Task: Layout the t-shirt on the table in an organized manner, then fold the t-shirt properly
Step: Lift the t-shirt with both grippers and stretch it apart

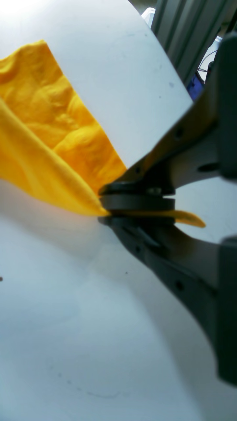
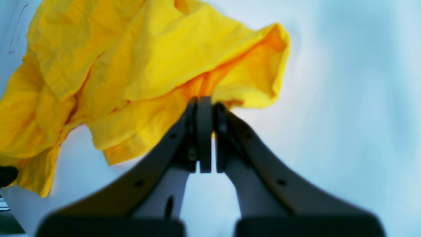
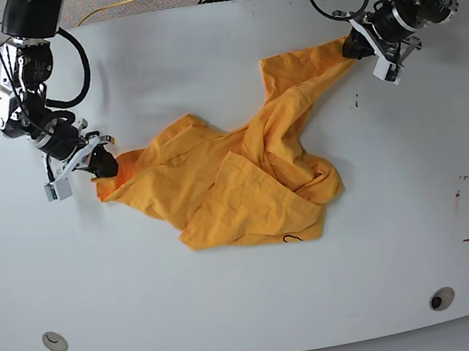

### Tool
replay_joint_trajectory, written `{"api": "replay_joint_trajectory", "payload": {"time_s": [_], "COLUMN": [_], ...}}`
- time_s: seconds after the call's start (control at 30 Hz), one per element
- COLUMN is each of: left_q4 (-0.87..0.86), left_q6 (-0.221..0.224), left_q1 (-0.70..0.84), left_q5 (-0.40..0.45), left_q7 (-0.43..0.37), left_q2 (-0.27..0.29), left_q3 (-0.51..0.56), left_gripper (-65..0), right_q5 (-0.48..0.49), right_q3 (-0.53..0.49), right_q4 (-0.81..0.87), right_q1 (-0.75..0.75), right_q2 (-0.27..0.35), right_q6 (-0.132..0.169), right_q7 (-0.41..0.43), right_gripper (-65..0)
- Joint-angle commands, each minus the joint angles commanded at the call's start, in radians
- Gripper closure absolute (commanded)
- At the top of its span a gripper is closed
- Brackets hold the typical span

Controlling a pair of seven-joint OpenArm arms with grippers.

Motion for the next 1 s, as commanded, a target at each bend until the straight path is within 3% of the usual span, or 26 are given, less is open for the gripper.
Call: {"api": "replay_joint_trajectory", "payload": {"time_s": [0.17, 0.33, 0.53, 0.7, 0.87, 1.0], "left_q4": [0.141, 0.261, 0.256, 0.256, 0.25, 0.245], "left_q6": [0.0, 0.0, 0.0, 0.0, 0.0, 0.0], "left_q1": [-0.009, -0.086, -0.249, -0.404, -0.508, -0.555], "left_q5": [-0.003, -0.014, -0.166, -0.23, -0.23, -0.229], "left_q7": [0.02, 0.14, 0.31, 0.429, 0.429, 0.429], "left_q2": [0.003, 0.002, -0.058, -0.089, -0.135, -0.137], "left_q3": [-0.058, -0.143, -0.322, -0.423, -0.445, -0.425], "left_gripper": [0.0, 0.0, 0.0, 0.0, 0.0, 0.0], "right_q5": [0.0, 0.0, 0.0, 0.0, -0.002, -0.002], "right_q3": [0.002, 0.058, 0.098, 0.11, 0.112, 0.112], "right_q4": [0.095, 0.209, 0.278, 0.284, 0.276, 0.276], "right_q1": [-0.014, -0.015, -0.006, 0.037, 0.087, 0.115], "right_q2": [0.008, 0.002, 0.011, 0.032, 0.06, 0.064], "right_q6": [-0.006, -0.006, -0.006, -0.005, -0.005, -0.005], "right_q7": [-0.023, -0.081, -0.097, -0.1, -0.1, -0.1], "right_gripper": [0.0, 0.0, 0.0, 0.0, 0.0, 0.0]}}
